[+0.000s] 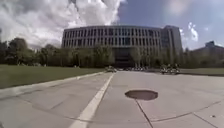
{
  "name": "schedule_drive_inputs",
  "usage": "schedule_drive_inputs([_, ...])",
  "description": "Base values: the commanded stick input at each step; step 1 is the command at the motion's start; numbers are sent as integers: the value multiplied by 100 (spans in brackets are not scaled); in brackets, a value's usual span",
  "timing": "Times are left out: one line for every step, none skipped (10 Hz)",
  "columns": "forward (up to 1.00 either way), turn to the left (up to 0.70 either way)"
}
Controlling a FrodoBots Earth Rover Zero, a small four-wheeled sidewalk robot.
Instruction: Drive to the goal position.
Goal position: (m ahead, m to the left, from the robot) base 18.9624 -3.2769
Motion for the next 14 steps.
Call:
schedule_drive_inputs([100,0])
schedule_drive_inputs([100,0])
schedule_drive_inputs([100,0])
schedule_drive_inputs([100,0])
schedule_drive_inputs([100,0])
schedule_drive_inputs([100,0])
schedule_drive_inputs([100,0])
schedule_drive_inputs([100,0])
schedule_drive_inputs([100,-26])
schedule_drive_inputs([100,-40])
schedule_drive_inputs([100,-40])
schedule_drive_inputs([100,-40])
schedule_drive_inputs([100,-40])
schedule_drive_inputs([100,-40])
